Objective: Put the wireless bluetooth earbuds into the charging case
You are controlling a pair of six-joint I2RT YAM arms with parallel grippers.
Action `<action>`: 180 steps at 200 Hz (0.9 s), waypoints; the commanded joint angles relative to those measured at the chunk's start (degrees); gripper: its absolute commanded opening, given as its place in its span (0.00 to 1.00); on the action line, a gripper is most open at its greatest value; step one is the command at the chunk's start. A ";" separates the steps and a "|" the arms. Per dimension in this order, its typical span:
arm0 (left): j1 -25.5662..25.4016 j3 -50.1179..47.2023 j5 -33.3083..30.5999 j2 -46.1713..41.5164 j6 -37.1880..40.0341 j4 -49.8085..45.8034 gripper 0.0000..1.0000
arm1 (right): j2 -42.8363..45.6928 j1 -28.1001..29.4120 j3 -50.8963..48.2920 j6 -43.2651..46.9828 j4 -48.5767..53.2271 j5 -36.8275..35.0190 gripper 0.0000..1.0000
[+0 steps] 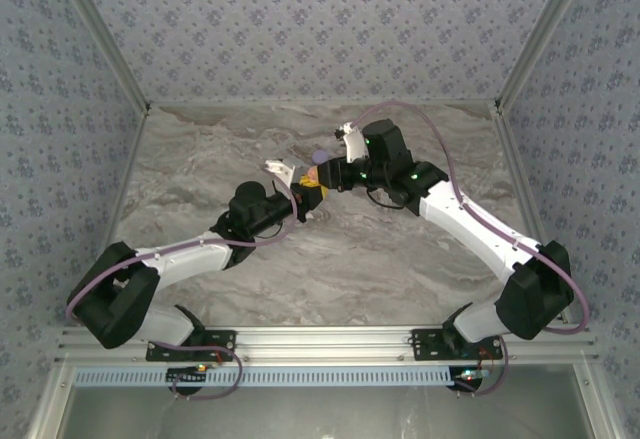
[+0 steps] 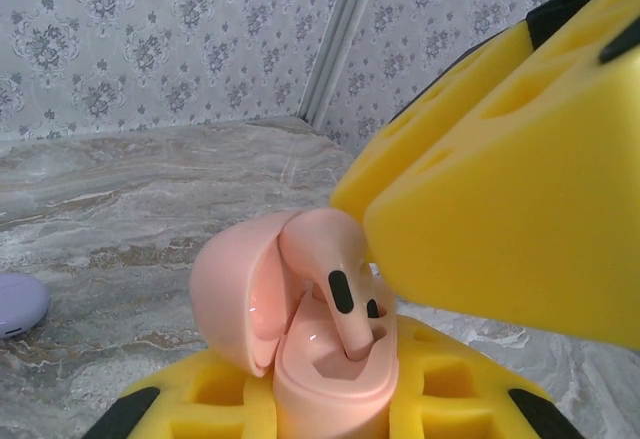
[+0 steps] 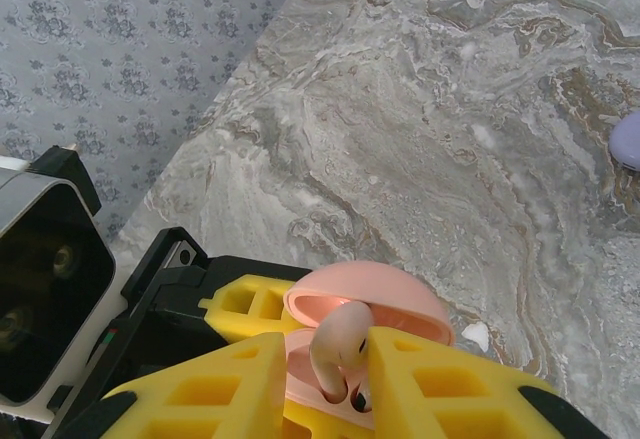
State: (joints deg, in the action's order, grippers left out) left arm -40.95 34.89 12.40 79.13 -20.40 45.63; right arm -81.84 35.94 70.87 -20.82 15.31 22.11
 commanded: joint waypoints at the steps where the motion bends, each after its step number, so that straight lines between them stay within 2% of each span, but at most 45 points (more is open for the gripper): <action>1: -0.25 2.17 -0.60 -2.36 1.70 -0.20 0.07 | 1.52 0.50 2.06 1.66 2.12 -0.14 0.28; 110: -1.15 2.68 -0.28 -3.33 7.34 -3.53 0.06 | 2.21 0.71 3.41 3.41 5.21 -1.76 0.29; 180: -1.25 2.33 1.01 -3.83 8.25 -3.08 0.06 | 1.28 0.78 3.78 4.03 6.94 -1.43 0.31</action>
State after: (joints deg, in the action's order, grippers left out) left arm -41.80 35.20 12.43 76.82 -13.45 41.28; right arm -80.99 36.32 72.55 -18.28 20.12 21.23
